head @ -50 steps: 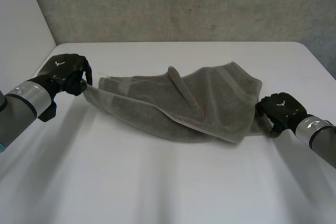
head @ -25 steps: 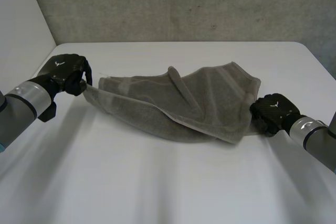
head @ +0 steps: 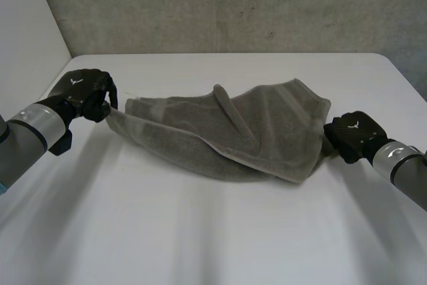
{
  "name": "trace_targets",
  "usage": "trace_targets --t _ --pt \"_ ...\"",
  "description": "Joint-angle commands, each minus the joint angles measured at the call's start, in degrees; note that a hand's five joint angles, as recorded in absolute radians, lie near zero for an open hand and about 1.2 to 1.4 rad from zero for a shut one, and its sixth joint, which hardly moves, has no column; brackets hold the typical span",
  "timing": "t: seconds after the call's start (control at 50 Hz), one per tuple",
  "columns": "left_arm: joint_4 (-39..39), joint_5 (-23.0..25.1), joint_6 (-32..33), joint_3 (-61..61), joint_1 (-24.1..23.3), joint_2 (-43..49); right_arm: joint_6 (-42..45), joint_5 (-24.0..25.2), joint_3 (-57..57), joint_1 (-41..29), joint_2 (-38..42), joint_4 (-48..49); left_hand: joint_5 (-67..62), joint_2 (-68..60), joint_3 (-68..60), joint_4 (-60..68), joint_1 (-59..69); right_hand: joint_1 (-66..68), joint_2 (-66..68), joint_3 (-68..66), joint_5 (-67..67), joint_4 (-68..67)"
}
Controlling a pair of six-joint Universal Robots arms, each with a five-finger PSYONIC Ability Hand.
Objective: Fold the towel.
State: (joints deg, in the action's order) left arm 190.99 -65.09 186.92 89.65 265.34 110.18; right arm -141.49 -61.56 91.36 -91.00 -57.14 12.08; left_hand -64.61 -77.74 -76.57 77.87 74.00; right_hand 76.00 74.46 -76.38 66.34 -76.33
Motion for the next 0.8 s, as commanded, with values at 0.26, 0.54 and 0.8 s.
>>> trace_targets --t 0.26,0.54,0.8 --pt "-3.5 0.6 -8.0 -1.4 0.3 -13.3 -16.2 0.4 -11.3 1.3 -27.4 -23.2 -5.4 -2.3 -3.4 2.1 6.0 4.0 5.5 -3.6 3.7 -3.7" --pt "-6.3 0.7 -15.7 -4.5 2.6 -20.1 -16.9 0.4 -29.0 4.5 -26.3 -42.8 -5.4 -2.3 -3.4 2.1 6.0 4.0 5.5 -3.6 3.7 -3.7" --pt "-6.5 0.8 -10.4 4.0 4.3 -13.5 -12.8 -0.9 -20.3 6.8 -23.5 -39.8 -5.4 -2.3 -3.4 2.1 6.0 4.0 5.5 -3.6 3.7 -3.7"
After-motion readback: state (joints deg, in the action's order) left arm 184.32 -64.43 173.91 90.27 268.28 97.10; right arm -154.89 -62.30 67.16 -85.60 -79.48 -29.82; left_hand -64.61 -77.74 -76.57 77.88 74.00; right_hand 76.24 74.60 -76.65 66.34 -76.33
